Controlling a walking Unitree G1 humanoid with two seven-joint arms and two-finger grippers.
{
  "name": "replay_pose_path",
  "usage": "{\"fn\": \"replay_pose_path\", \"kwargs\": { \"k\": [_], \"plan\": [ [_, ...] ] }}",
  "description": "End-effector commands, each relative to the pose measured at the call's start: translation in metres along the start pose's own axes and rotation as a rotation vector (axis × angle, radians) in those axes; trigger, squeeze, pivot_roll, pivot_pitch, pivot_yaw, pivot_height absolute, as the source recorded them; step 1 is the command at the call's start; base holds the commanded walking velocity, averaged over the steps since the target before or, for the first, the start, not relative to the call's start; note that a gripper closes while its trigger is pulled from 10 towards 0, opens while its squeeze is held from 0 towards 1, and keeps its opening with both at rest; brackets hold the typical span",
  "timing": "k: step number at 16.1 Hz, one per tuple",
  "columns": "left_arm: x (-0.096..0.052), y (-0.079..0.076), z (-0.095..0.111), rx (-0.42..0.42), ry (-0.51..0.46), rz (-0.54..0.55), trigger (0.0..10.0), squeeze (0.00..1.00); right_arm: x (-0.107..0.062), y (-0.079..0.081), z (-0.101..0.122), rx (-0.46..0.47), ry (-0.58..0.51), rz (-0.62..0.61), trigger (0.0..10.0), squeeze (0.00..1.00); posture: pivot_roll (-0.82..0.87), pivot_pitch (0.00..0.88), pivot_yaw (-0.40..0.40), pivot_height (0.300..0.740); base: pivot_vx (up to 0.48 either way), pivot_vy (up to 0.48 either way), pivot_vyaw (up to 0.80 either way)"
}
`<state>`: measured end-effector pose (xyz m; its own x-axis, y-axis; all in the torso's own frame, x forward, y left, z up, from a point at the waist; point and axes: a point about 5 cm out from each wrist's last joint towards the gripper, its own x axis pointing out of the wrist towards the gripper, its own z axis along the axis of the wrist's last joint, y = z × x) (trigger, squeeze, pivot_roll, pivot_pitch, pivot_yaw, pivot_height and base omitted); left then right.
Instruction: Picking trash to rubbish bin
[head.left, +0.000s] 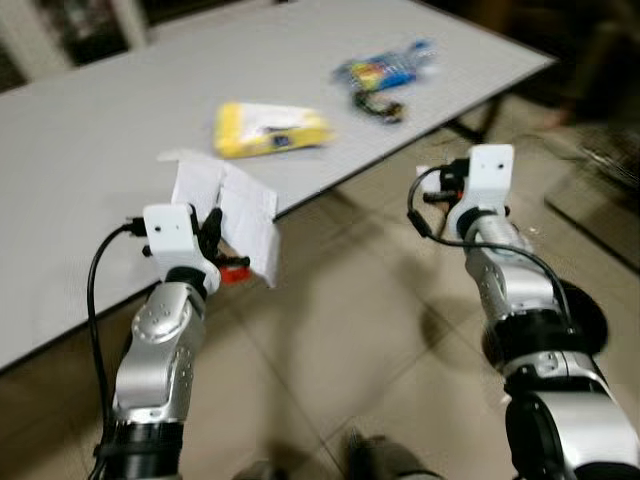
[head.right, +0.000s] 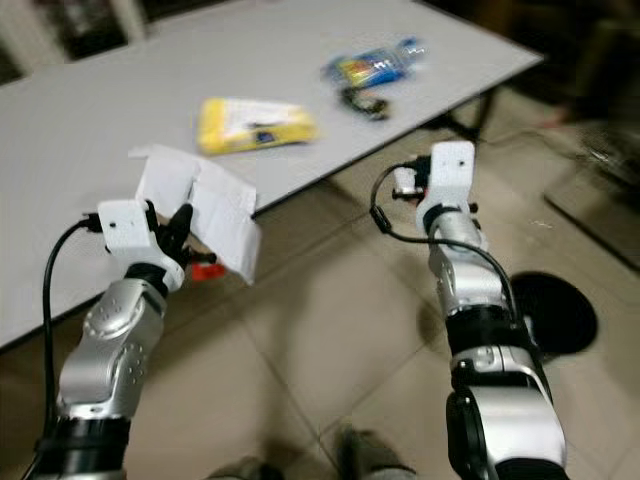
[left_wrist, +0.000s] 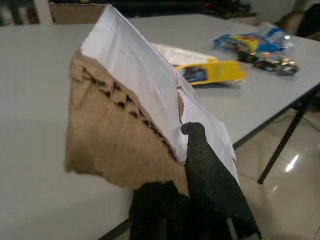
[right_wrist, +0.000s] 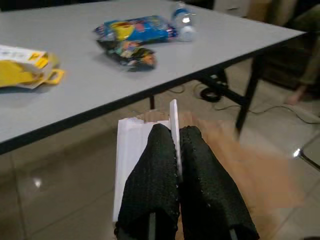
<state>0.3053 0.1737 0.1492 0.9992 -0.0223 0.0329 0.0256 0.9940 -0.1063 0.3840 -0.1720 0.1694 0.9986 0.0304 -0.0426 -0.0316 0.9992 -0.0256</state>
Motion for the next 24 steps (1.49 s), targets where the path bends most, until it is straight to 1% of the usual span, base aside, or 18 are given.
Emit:
{"fn": "replay_pose_path", "kwargs": {
  "k": [1, 10, 15, 17, 19, 24],
  "plan": [
    [-0.002, 0.0025, -0.0021, -0.009, 0.012, 0.01, 10.0, 0.0, 0.0002, 0.0034, 0.0012, -0.005, -0.005, 0.009, 10.0, 0.0, -0.08, 0.112, 0.067, 0.74, 0.0, 0.0, -0.69],
    [-0.0016, 0.0019, -0.0023, -0.028, 0.005, 0.005, 10.0, 0.0, -0.0003, 0.0028, 0.0009, -0.013, -0.005, 0.007, 10.0, 0.0, -0.08, 0.113, 0.066, 0.74, 0.0, 0.0, -0.69],
    [-0.0014, 0.0038, -0.0031, -0.035, 0.011, 0.021, 10.0, 0.0, -0.0009, 0.0019, -0.0003, -0.015, -0.001, 0.005, 10.0, 0.0, -0.08, 0.116, 0.066, 0.74, 0.0, 0.0, -0.69],
    [-0.0011, 0.0044, -0.0032, -0.022, 0.013, 0.028, 10.0, 0.0, -0.0007, 0.0021, -0.0005, -0.015, 0.001, 0.005, 10.0, 0.0, -0.08, 0.116, 0.066, 0.74, 0.0, 0.0, -0.69],
    [-0.0008, 0.0055, -0.0032, 0.01, 0.007, 0.039, 10.0, 0.0, -0.0007, 0.0023, -0.0006, -0.013, 0.0, 0.006, 10.0, 0.0, -0.08, 0.117, 0.065, 0.74, 0.0, 0.0, -0.69],
    [0.0007, 0.0063, -0.0035, -0.02, 0.021, 0.018, 10.0, 0.0, -0.0015, 0.0026, -0.0017, -0.018, -0.004, 0.006, 10.0, 0.0, -0.09, 0.118, 0.069, 0.74, 0.0, 0.0, 0.0]
  ]
}}
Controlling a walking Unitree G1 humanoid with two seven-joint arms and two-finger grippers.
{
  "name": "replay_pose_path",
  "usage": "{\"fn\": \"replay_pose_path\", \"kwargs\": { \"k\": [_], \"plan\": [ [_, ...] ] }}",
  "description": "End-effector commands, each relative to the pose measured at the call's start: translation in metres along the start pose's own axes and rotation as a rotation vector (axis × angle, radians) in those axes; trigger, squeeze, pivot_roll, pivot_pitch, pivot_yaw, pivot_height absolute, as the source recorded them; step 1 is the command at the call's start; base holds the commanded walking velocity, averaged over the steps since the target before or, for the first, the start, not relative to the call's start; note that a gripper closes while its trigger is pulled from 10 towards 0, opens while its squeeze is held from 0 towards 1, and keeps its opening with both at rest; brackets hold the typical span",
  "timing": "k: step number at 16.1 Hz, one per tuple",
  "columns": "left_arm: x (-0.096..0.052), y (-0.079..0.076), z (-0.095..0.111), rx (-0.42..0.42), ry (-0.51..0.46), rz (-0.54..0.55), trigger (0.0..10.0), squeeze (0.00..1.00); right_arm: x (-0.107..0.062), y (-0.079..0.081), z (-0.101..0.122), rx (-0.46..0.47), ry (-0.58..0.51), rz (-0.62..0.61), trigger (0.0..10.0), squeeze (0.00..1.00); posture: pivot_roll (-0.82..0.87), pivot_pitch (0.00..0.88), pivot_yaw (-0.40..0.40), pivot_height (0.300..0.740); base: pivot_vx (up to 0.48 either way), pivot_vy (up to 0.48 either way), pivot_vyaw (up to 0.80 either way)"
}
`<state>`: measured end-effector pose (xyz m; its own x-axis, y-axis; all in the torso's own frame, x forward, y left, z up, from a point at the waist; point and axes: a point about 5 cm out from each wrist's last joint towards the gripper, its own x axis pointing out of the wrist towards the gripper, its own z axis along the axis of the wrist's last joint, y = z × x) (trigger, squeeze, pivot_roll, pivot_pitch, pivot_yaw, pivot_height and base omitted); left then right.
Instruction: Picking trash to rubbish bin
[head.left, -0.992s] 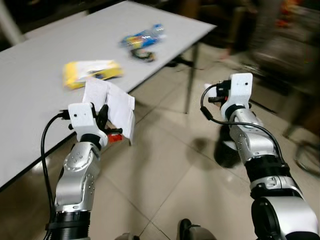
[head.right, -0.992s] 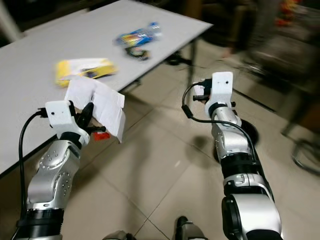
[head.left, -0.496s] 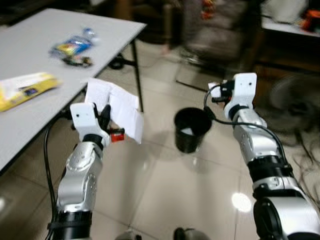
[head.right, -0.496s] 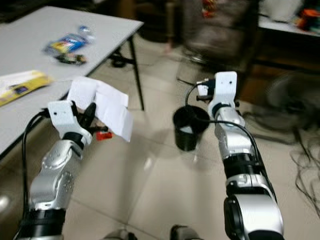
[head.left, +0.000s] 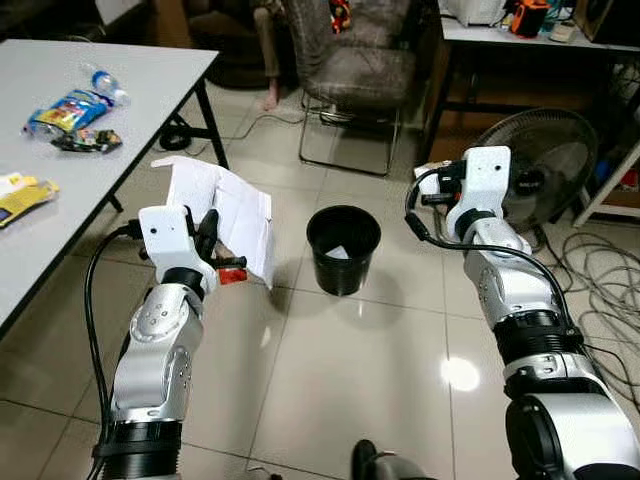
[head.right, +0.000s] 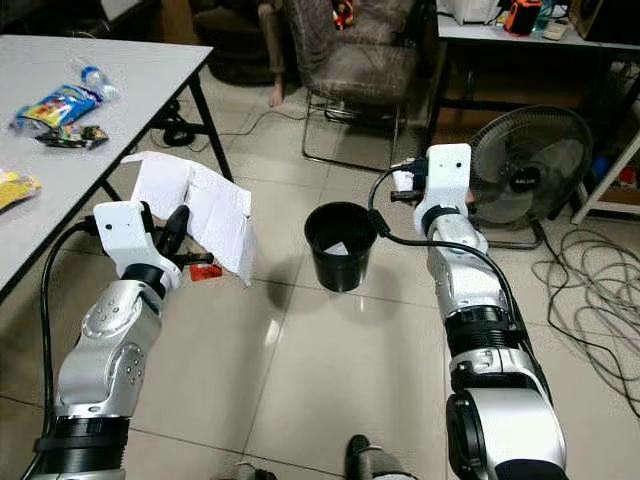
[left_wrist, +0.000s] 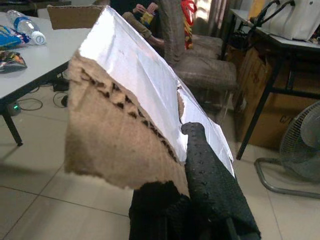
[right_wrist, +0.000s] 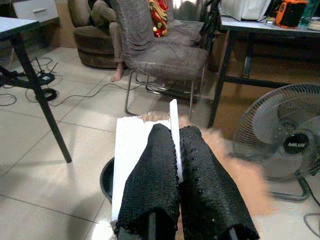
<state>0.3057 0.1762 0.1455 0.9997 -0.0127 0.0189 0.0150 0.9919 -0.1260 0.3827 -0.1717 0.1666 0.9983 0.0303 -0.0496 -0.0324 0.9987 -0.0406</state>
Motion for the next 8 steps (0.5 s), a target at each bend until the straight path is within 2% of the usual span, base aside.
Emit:
{"fn": "replay_pose_path", "kwargs": {
  "k": [1, 4, 8],
  "plan": [
    [0.0004, 0.0035, 0.0001, -0.005, 0.009, 0.003, 10.0, 0.0, -0.0005, 0.0021, 0.0009, -0.004, -0.01, 0.005, 10.0, 0.0, -0.09, 0.118, 0.069, 0.74, 0.0, 0.0, 0.0],
    [-0.0011, 0.0032, 0.0008, 0.0, 0.007, -0.016, 10.0, 0.0, -0.0006, 0.003, -0.0003, -0.007, -0.006, 0.003, 10.0, 0.0, -0.08, 0.121, 0.069, 0.74, 0.0, 0.0, 0.0],
    [-0.0027, 0.0023, -0.0006, 0.014, 0.01, -0.027, 10.0, 0.0, 0.0, 0.0042, -0.0001, -0.014, -0.007, 0.006, 10.0, 0.0, -0.08, 0.12, 0.069, 0.74, 0.349, 0.0, 0.0]
  ]
}}
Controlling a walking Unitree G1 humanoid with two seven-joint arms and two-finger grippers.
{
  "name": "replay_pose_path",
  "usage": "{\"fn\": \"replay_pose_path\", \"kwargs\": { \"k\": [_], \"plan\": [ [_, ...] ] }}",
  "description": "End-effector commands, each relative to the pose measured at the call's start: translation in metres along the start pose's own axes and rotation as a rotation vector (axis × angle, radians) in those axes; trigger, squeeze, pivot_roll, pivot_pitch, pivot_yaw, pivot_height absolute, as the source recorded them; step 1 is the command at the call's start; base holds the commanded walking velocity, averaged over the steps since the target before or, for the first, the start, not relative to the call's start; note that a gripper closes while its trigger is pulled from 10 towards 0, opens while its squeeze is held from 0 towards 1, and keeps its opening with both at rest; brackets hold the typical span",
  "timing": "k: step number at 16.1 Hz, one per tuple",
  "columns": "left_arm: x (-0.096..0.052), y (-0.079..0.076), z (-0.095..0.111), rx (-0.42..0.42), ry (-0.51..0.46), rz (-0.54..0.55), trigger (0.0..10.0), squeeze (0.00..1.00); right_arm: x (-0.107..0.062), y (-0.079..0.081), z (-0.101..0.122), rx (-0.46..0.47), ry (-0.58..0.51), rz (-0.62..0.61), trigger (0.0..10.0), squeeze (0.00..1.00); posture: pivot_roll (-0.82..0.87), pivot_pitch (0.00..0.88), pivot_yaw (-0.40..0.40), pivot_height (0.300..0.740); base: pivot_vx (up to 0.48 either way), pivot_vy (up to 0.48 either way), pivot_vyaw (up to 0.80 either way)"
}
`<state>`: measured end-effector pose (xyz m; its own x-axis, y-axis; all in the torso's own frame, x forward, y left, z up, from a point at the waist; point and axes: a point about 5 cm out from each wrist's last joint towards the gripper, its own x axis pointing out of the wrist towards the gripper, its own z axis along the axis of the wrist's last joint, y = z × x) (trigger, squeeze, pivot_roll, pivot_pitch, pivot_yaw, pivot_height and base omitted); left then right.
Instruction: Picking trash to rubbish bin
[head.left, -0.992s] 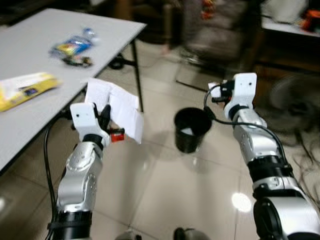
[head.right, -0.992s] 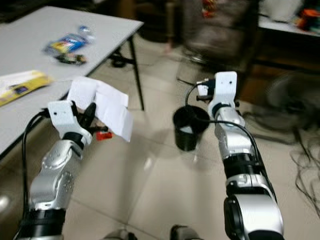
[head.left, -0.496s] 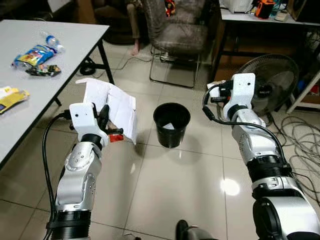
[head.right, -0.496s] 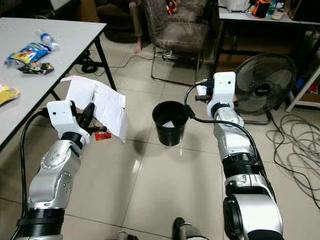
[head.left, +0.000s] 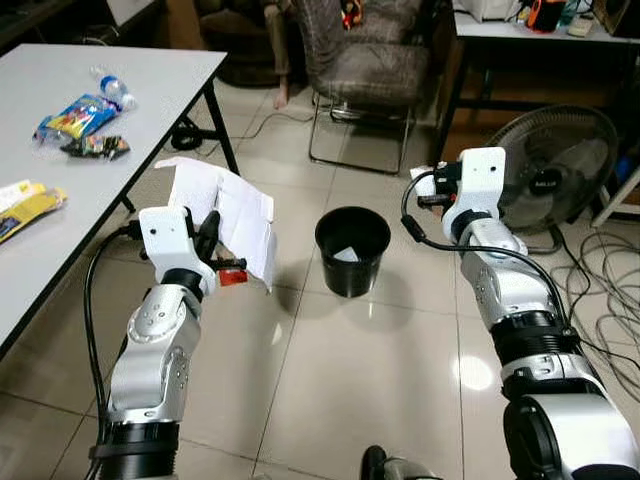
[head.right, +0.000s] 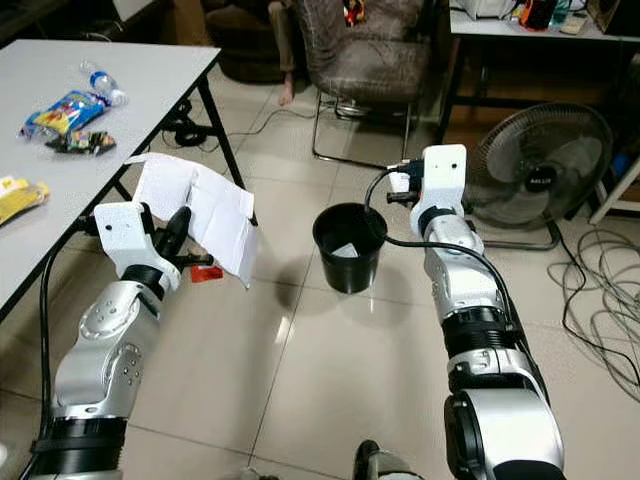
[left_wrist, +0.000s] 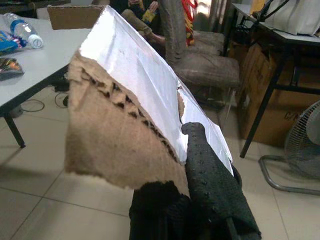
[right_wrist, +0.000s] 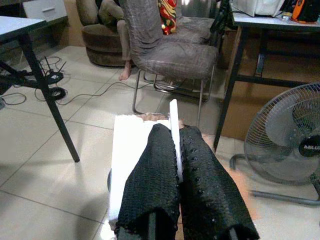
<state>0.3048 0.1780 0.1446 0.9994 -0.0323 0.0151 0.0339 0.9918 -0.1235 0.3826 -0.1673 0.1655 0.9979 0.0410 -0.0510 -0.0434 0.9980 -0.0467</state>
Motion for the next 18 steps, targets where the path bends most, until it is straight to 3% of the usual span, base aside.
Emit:
{"fn": "replay_pose_path", "kwargs": {
  "k": [1, 13, 18],
  "plan": [
    [-0.0019, 0.0007, -0.0002, 0.015, 0.007, -0.011, 10.0, 0.0, -0.0005, -0.0008, 0.0, -0.01, -0.007, -0.008, 10.0, 0.0, -0.08, 0.119, 0.073, 0.74, 0.401, 0.0, 0.0],
    [-0.0021, -0.0004, -0.0028, 0.024, 0.023, -0.022, 10.0, 0.0, -0.0005, -0.0023, 0.0019, -0.005, -0.022, -0.022, 10.0, 0.0, -0.08, 0.118, 0.08, 0.74, 0.42, 0.0, 0.0],
    [-0.0027, -0.0003, -0.0033, 0.025, 0.027, -0.027, 10.0, 0.0, -0.0007, -0.0019, 0.0006, -0.005, -0.015, -0.023, 10.0, 0.0, -0.08, 0.116, 0.08, 0.74, 0.425, 0.0, -0.7]
  ]
}}
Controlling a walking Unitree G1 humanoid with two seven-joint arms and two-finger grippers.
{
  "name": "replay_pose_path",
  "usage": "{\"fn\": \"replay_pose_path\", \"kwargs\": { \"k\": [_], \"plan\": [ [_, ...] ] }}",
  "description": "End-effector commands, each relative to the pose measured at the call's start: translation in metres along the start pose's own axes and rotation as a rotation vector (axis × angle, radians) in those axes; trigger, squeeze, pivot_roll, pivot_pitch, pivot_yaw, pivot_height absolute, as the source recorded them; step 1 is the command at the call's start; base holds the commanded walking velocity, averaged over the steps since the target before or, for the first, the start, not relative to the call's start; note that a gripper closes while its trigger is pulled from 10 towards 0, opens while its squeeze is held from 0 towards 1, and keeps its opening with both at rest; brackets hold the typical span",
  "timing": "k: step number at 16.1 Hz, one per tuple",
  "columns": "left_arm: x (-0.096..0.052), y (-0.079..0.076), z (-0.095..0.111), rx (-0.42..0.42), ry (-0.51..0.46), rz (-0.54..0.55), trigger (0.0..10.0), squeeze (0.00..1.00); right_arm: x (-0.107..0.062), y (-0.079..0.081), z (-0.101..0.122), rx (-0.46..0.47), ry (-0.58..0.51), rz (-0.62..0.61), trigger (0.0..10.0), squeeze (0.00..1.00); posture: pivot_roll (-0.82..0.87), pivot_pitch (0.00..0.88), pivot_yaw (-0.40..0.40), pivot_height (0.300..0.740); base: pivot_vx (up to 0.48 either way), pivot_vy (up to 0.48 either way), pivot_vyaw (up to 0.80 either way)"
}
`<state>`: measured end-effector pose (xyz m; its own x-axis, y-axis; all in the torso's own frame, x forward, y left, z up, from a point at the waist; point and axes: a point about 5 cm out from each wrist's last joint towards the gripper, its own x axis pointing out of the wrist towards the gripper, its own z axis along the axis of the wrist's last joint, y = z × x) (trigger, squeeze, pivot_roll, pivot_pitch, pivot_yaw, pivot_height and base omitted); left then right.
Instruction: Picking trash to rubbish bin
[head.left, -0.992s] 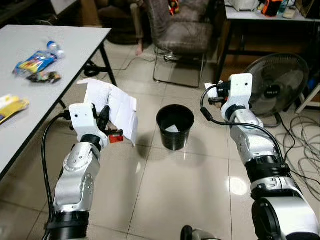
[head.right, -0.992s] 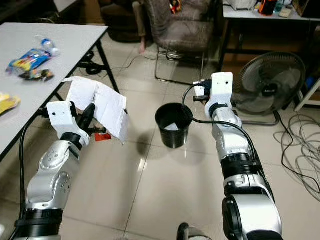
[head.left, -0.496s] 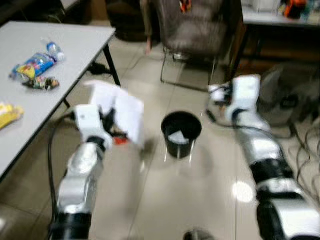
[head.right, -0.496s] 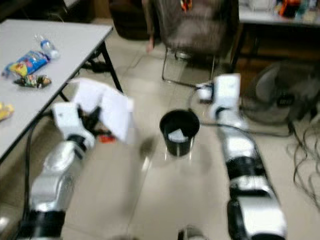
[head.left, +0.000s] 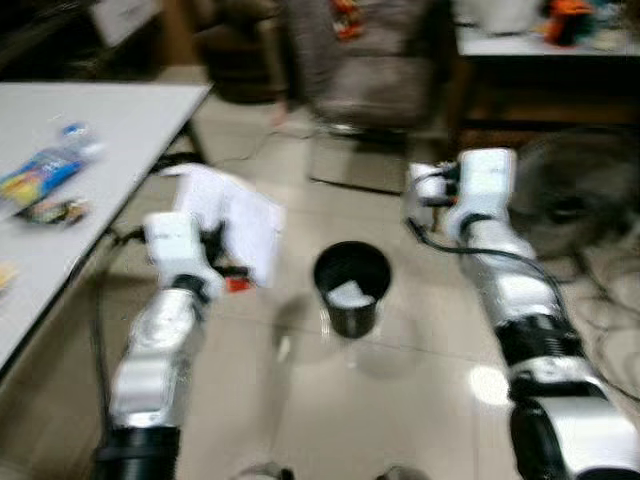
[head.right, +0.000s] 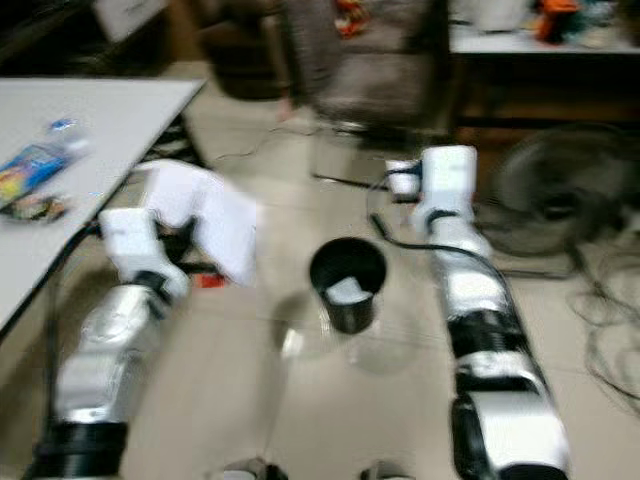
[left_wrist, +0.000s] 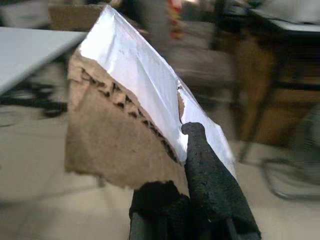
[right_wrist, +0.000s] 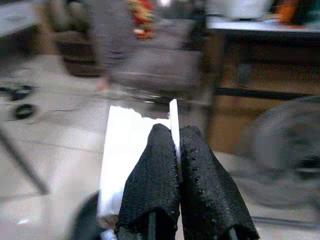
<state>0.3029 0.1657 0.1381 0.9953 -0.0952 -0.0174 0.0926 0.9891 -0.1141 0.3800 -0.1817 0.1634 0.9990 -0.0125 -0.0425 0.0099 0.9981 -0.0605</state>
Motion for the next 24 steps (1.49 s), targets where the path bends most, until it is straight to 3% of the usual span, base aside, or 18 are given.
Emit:
{"fn": "replay_pose_path", "kwargs": {
  "k": [1, 3, 11, 16, 24],
  "plan": [
    [-0.0019, 0.0111, 0.0044, 0.018, -0.011, 0.032, 10.0, 0.0, 0.0017, 0.0126, 0.0035, 0.006, -0.009, 0.031, 10.0, 0.0, -0.08, 0.116, 0.08, 0.74, 0.424, 0.0, -0.76],
    [-0.0021, 0.011, 0.0036, 0.021, -0.008, 0.031, 10.0, 0.0, 0.0016, 0.012, 0.003, 0.008, -0.01, 0.027, 10.0, 0.0, -0.08, 0.116, 0.08, 0.74, 0.422, 0.0, -0.76],
    [-0.0032, 0.0126, 0.0035, 0.02, -0.006, 0.041, 10.0, 0.0, -0.0009, 0.0177, 0.0039, -0.01, -0.035, 0.083, 10.0, 0.0, -0.08, 0.122, 0.083, 0.74, 0.405, 0.0, 0.07],
    [-0.0033, 0.012, 0.0029, 0.024, -0.002, 0.047, 10.0, 0.0, -0.0013, 0.0182, 0.004, -0.012, -0.037, 0.09, 10.0, 0.0, -0.08, 0.123, 0.083, 0.74, 0.0, 0.0, 0.73],
    [-0.003, 0.0107, 0.0012, -0.014, 0.006, 0.051, 10.0, 0.0, -0.0009, 0.0166, 0.0044, 0.011, -0.037, 0.079, 10.0, 0.0, -0.08, 0.124, 0.081, 0.74, 0.0, 0.0, 0.0]
  ]
}}
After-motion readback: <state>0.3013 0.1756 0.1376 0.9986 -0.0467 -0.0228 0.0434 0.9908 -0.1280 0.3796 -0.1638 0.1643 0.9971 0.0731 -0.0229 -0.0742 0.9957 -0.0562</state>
